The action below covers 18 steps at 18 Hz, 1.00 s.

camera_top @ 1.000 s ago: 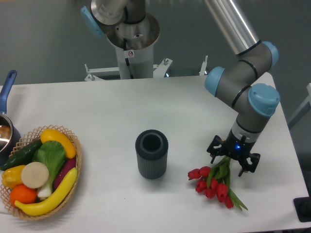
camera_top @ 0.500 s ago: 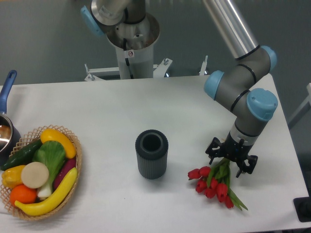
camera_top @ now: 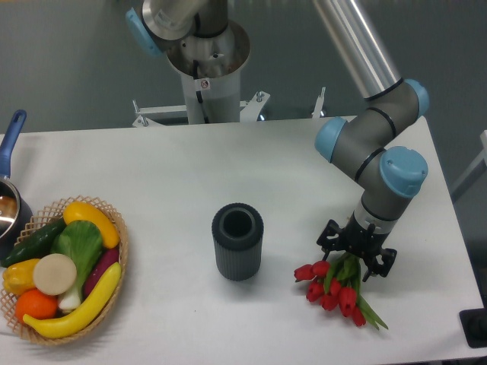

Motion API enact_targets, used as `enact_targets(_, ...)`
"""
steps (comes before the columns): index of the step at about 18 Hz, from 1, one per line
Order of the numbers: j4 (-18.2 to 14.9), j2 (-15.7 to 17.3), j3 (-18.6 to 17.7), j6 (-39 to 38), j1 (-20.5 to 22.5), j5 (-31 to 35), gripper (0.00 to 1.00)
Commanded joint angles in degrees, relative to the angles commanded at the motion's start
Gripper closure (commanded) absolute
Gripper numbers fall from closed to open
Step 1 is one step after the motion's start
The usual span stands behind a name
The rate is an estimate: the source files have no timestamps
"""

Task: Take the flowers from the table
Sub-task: 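Lower the gripper onto the tulip stems and close it around them, then lift the gripped tulip bunch up off the table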

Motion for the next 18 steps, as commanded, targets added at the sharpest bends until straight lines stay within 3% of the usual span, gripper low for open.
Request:
enact_targets(6,0.4,0.0,0.0,0.0,0.0,0.0,0.43)
enact_targets(10,0.4,0.1,0.1,-0.8,-0.1,0.0,0.62)
enact_targets(18,0.4,0.8,0.8,-0.7,0.3,-0.1,0.68)
